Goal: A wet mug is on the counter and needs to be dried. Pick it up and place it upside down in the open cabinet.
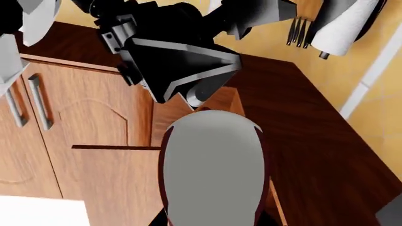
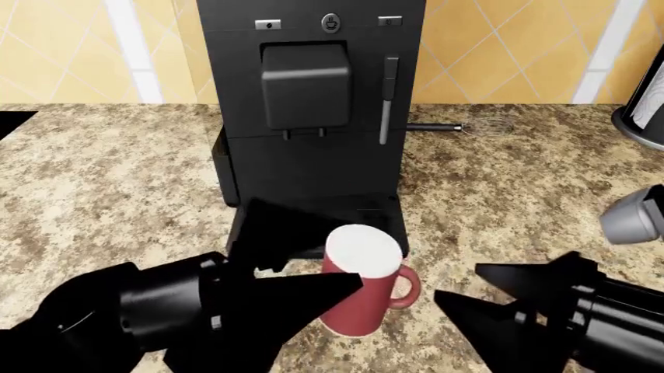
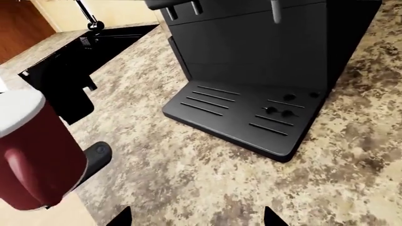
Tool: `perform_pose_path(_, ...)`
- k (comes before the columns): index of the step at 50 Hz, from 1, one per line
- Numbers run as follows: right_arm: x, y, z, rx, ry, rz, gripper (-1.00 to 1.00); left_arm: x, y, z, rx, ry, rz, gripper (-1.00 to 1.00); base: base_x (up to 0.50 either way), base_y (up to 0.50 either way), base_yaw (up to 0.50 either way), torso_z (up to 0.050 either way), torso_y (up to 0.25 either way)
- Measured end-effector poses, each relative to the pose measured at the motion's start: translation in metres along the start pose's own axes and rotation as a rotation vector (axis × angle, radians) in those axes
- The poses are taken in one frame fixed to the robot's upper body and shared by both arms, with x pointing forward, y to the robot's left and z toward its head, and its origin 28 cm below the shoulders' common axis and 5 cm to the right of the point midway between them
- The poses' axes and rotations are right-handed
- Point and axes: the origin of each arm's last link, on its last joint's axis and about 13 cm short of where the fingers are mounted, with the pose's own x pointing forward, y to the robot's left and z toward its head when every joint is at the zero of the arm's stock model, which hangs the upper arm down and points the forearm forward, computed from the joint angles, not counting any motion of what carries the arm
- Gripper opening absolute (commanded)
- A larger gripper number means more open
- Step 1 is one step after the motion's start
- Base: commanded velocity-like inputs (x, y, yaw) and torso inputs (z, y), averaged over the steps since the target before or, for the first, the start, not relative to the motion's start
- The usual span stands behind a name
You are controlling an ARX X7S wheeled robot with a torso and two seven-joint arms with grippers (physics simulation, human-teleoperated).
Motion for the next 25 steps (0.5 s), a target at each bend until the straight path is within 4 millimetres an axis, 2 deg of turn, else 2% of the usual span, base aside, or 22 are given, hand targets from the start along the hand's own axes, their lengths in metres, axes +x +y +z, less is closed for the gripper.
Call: perform_pose_path(25,-0.0027,0.0065,0.0085,0.008,0.067,0.09,1.0,0.0054,0.0038,-0.0032,0.042,-0.002,0.084,-1.0,0.0,0.0,0.0,0.0,0.0)
